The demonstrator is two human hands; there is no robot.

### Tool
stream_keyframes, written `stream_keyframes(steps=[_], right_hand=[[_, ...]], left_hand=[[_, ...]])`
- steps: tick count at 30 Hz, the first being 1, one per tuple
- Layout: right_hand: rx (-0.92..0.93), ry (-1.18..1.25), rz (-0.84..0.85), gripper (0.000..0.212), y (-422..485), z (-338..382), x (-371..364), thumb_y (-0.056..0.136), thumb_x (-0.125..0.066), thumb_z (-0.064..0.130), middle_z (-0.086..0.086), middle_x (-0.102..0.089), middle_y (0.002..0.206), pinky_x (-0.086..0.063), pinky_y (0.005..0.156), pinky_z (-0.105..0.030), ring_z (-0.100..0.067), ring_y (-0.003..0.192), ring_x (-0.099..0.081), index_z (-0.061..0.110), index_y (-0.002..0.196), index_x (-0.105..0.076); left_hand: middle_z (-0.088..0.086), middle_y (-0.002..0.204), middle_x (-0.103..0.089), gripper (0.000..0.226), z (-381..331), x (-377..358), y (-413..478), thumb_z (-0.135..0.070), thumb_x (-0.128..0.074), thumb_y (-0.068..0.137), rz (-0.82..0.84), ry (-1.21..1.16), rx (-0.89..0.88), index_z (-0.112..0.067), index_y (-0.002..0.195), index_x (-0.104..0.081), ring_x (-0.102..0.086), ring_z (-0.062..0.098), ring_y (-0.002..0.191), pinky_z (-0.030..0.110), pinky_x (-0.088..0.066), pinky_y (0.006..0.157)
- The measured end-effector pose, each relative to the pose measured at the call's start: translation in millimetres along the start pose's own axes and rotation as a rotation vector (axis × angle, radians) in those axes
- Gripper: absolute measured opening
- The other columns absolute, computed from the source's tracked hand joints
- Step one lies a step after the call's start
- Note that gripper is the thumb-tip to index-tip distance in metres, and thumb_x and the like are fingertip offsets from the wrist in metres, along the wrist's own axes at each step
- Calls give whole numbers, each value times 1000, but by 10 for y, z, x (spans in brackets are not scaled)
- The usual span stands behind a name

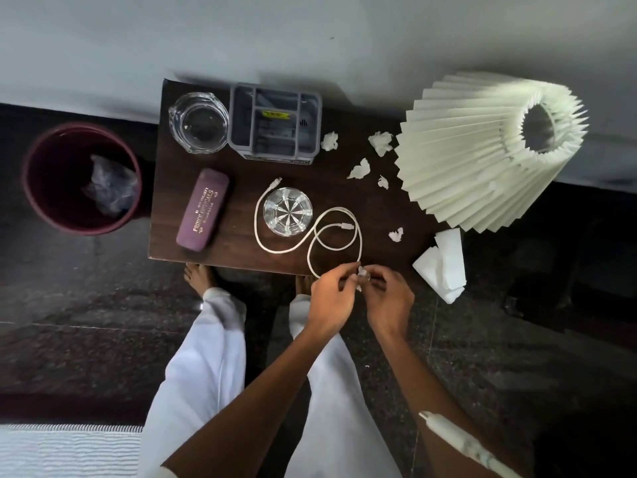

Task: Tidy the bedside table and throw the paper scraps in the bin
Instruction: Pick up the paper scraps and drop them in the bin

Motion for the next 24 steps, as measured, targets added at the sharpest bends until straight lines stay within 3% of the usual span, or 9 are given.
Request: stream_keyframes(steps=[3, 6, 14, 20, 24], right_hand=[[68, 27, 30, 22, -183, 183, 27, 87, -77, 9, 0, -70, 106, -51, 74, -3, 2, 87, -65, 12, 109, -76], [75, 78, 58, 20, -357, 438, 37, 89, -75, 12, 4, -73, 104, -58, 78, -15, -3, 93, -69, 17, 109, -76], [26, 238, 280, 13, -733, 1169, -209, 91, -71, 20, 16, -77, 94, -56, 82, -15, 5, 93, -69, 28, 96, -79], [100, 333, 415, 13, -798, 1697, -603, 88, -74, 11, 9, -78, 90, -58, 77, -19, -4, 89, -73, 21, 96, -77], [184, 336, 423, 17, -832, 2029, -1004, 86, -76, 8, 10, -77, 90, -56, 74, -14, -3, 87, -73, 22, 93, -75]], left_hand=[[-5, 118, -75, 30, -18, 163, -180, -11, -58, 102, -41, -78, -54, -18, 128, -70, -68, 4, 111, 28, -55, 101], [-9, 110, -78, 26, -9, 404, -364, -11, -63, 99, -111, -159, -114, -21, 120, -75, -72, 1, 104, 25, -58, 94], [-9, 103, -80, 24, 66, 1218, -681, -11, -70, 95, -291, -271, -212, -28, 108, -79, -75, 14, 101, 31, -60, 90], [-8, 102, -79, 21, 78, 1704, -743, -10, -74, 91, -452, -515, -146, -21, 109, -76, -76, 11, 98, 16, -58, 81], [-5, 103, -80, 18, 109, 1996, -675, -17, -73, 93, -559, -652, -23, -22, 110, -77, -76, 14, 99, 28, -61, 85]])
Point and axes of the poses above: each hand's wrist, its own y-axis towards the middle knuckle, its own x-axis out of the back of the hand, z = x × y, the point moved 1 cm from there along y, towards the middle knuckle
